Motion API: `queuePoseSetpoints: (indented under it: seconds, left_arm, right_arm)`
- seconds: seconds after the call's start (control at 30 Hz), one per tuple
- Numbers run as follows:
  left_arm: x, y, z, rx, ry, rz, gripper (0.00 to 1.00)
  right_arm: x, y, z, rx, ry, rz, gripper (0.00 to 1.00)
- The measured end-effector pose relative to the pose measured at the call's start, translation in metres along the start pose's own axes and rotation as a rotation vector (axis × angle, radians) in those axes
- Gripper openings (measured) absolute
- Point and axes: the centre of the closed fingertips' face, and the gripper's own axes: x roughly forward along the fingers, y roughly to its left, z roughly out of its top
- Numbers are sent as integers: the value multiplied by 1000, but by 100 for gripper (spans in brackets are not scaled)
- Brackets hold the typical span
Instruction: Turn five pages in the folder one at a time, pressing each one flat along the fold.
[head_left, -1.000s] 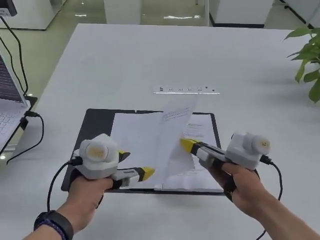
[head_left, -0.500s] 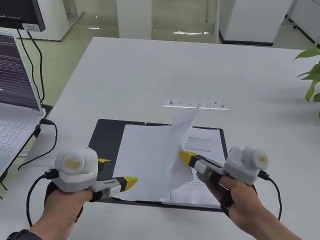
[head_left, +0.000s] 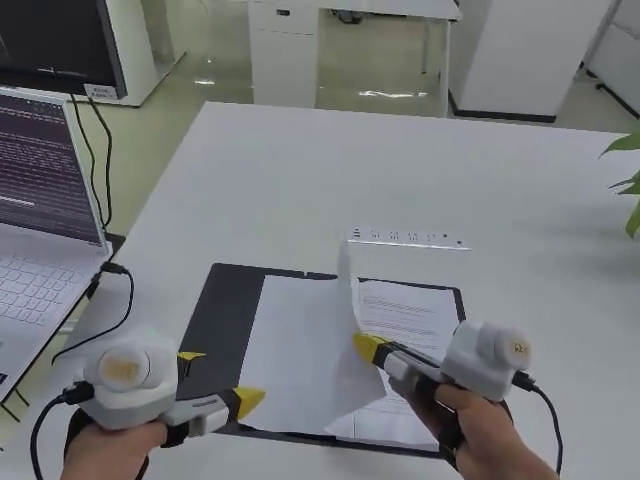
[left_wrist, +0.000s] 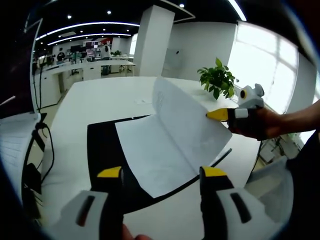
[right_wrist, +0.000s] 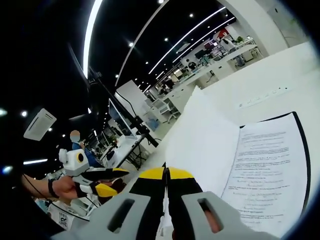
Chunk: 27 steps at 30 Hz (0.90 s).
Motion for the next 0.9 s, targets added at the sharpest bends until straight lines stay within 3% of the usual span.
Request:
queuePoseSetpoints:
  seconds: [0.63, 0.8, 0.9]
  left_arm:
    - [-31, 19, -2, 19, -21, 39, 65]
    - [-42, 27, -5, -3, -32, 62, 65]
    - [-46, 26, -8, -15, -32, 63, 65]
  right_arm:
    - [34, 8, -14, 47, 21, 10, 0]
    - [40, 10, -18, 54, 34, 7, 0]
    - [40, 8, -21, 67, 43, 1, 0]
